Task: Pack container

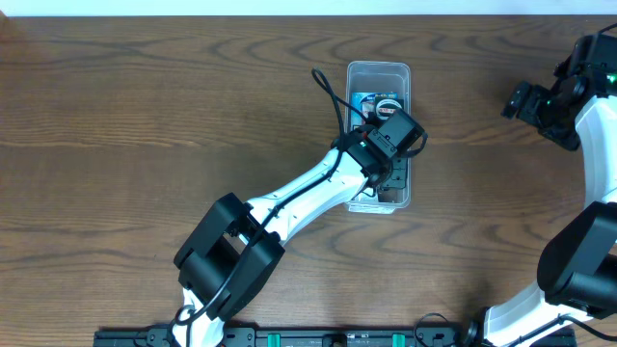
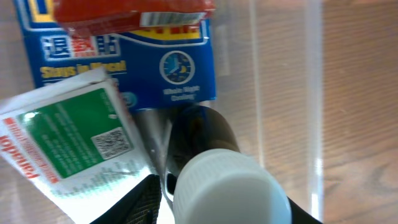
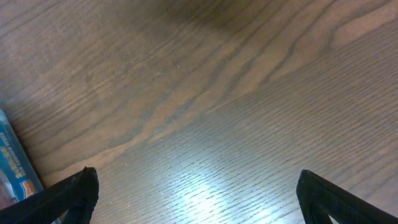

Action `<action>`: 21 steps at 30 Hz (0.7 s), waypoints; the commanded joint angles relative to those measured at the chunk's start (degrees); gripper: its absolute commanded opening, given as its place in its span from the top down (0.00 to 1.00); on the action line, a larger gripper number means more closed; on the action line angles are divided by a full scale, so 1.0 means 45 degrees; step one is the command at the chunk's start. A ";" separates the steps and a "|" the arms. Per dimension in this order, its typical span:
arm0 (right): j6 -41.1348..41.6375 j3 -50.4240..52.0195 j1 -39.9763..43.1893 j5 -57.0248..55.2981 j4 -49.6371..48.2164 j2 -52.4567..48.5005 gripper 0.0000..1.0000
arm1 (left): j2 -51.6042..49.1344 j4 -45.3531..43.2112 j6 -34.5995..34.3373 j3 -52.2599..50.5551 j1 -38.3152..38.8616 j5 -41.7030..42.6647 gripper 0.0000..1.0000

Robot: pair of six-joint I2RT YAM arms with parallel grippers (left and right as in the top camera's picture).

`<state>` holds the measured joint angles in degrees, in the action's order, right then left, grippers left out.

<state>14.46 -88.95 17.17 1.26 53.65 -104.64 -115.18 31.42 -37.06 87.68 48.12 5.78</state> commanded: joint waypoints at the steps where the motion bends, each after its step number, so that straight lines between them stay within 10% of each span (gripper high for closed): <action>1: 0.0058 0.0044 0.0015 -0.0087 -0.0019 -0.0024 0.01 | 0.0763 -0.0058 0.0374 0.0097 -0.0029 0.0301 0.52; 10: 0.0058 0.0044 0.0015 -0.0087 -0.0019 -0.0024 0.01 | 0.2433 -0.0044 0.0942 0.0097 -0.0029 0.0291 0.41; 16: 0.0058 0.0044 0.0015 -0.0087 -0.0019 -0.0024 0.01 | 0.4410 0.0680 0.1676 0.0097 -0.0087 0.0228 0.04; 21: 0.0058 0.0044 0.0015 -0.0087 -0.0019 -0.0024 0.01 | 0.6266 0.2691 0.2098 0.0097 -0.0325 -0.0656 0.02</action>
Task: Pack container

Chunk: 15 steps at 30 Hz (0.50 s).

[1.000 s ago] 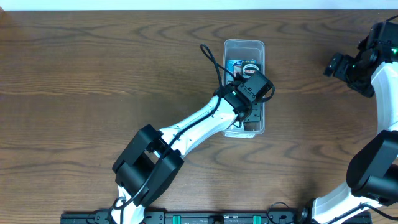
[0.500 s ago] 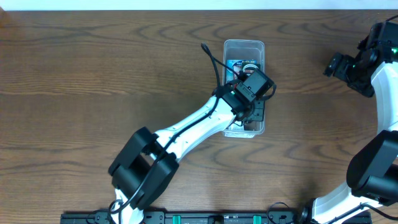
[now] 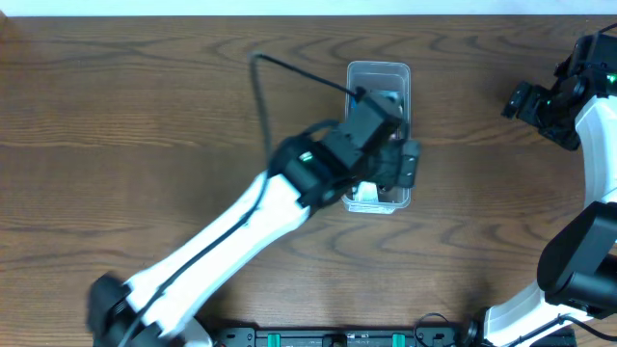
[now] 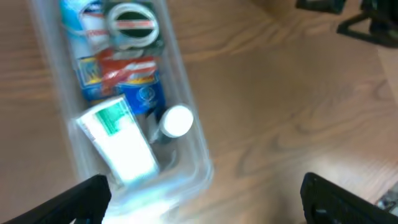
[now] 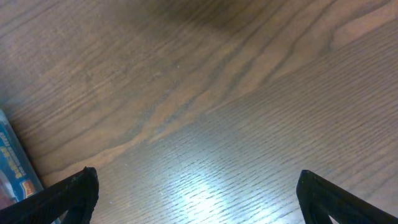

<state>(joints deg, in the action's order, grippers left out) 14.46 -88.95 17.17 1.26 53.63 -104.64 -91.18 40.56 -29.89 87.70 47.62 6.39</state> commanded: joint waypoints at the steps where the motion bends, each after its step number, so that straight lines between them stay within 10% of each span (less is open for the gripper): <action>1: 0.0058 0.0044 0.0015 -0.0087 -0.0015 -0.0024 0.01 | 0.1297 0.1224 0.0505 0.0087 -0.0257 -0.1117 0.02; 15: 0.0058 0.0044 0.0015 -0.0087 -0.0015 -0.0024 0.01 | 0.5455 0.7237 -0.0053 -0.0583 -0.0291 -0.4891 0.02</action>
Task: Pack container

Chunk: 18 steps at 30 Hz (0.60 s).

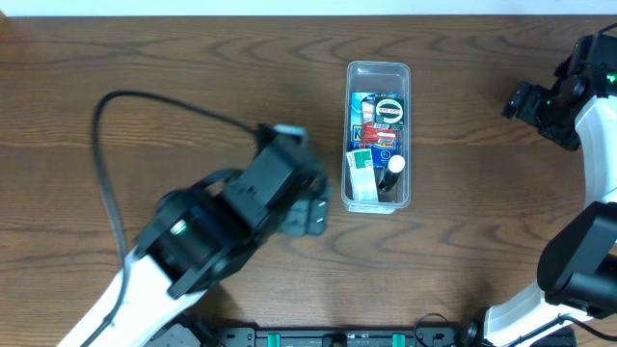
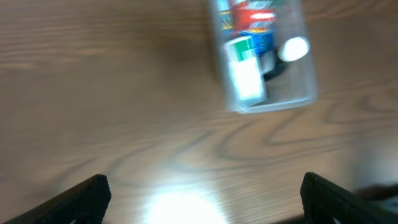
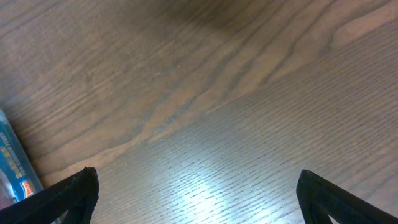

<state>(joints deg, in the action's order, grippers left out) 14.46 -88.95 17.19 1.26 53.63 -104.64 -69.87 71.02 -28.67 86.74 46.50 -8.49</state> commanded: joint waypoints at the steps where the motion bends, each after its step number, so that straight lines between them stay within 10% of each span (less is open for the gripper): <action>1: 0.0058 0.0044 0.0010 -0.0087 -0.0015 -0.0024 0.01 | 0.1035 0.0704 -0.0461 -0.0491 -0.0044 -0.1734 0.02; 18: 0.0058 0.0044 0.0000 -0.0087 -0.0015 -0.0024 0.01 | 0.4512 0.0782 -0.1122 -0.2157 -0.0044 -0.1690 0.02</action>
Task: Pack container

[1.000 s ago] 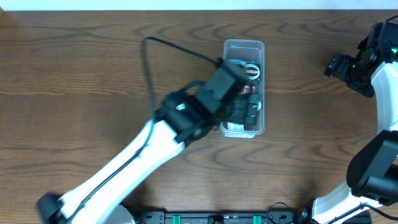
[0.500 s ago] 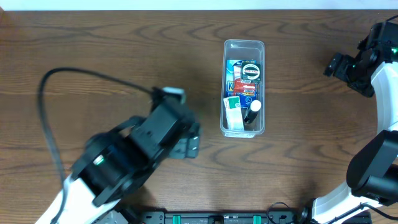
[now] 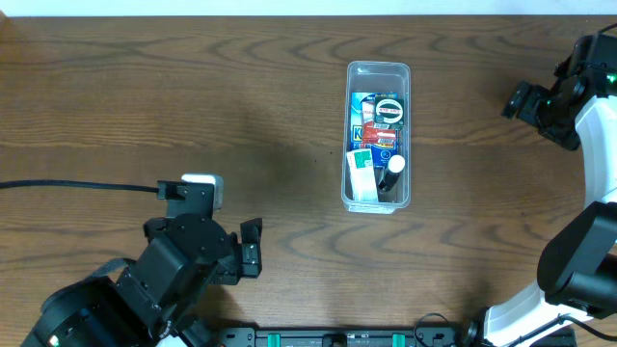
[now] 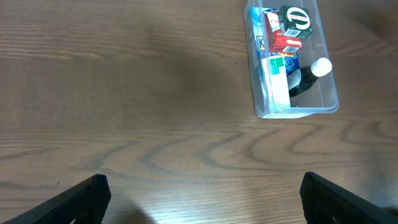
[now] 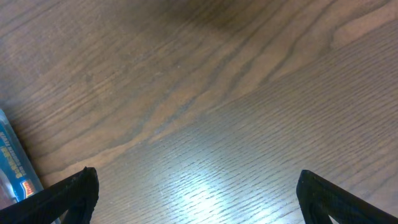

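Observation:
A clear plastic container (image 3: 378, 73) (image 4: 333, 102) stands on the wooden table, right of centre. Inside lie a blue packet (image 3: 359, 108), a red packet (image 3: 374, 126), a round black-rimmed tin (image 3: 388, 109), a white-and-green sachet (image 3: 362, 177) and a dark bottle with a white cap (image 3: 394, 166) (image 4: 321, 66). My left gripper (image 4: 201, 199) is open over bare wood at the front left, far from the container. My right gripper (image 5: 198, 193) is open over bare wood at the far right, holding nothing.
The brown wooden table (image 3: 145, 106) spreads to the left and in front of the container. A black cable (image 3: 77, 186) runs from the left edge to the left arm. A blue packet edge (image 5: 11, 158) shows at the left of the right wrist view.
My left arm has drawn back further to the front left corner of the table, away from the container. The container and its contents lie as before. The right arm has not moved.
First my left gripper was down inside the container, right over the white-capped bottle. Then it stood open above the container, later over the wood left of it, and now at the front left corner. The bottle stays in the container. My right arm kept still.

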Action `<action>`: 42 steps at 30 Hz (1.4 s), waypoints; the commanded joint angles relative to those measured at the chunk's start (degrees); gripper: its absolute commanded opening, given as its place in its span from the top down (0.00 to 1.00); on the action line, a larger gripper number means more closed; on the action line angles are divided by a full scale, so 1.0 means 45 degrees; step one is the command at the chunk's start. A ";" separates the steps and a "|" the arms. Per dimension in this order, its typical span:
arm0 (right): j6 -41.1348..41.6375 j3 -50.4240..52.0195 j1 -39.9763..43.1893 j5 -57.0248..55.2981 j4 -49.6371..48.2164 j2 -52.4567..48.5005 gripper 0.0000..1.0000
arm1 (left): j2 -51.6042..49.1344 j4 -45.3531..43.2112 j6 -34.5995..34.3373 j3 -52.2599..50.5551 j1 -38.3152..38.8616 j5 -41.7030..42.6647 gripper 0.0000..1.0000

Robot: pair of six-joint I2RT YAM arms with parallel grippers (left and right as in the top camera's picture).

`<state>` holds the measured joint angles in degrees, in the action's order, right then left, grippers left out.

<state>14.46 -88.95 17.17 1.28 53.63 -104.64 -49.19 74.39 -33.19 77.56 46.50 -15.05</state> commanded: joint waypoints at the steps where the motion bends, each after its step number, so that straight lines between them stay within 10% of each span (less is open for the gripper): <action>1: 0.0058 0.0044 0.0005 -0.0092 -0.0010 -0.0024 0.01 | -0.0087 0.0034 -0.0117 -0.0117 -0.0044 -0.0233 0.02; 22: 0.0058 0.0044 0.0005 -0.0092 -0.0015 -0.0024 0.01 | -0.0029 -0.0204 0.1962 -0.1185 -0.0044 -0.0151 0.02; 32: 0.0058 0.0044 0.0005 -0.0092 -0.0015 -0.0024 0.01 | 0.2191 -0.7689 0.6042 -0.7159 -0.2623 0.2827 0.02; 42: 0.0058 0.0044 0.0005 -0.0092 -0.0015 -0.0024 0.01 | 0.5804 -1.1749 0.6275 -1.2347 -0.6275 0.4731 0.02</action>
<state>14.46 -88.86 17.17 1.26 53.63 -104.64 -26.83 22.87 -6.90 25.43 21.21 3.33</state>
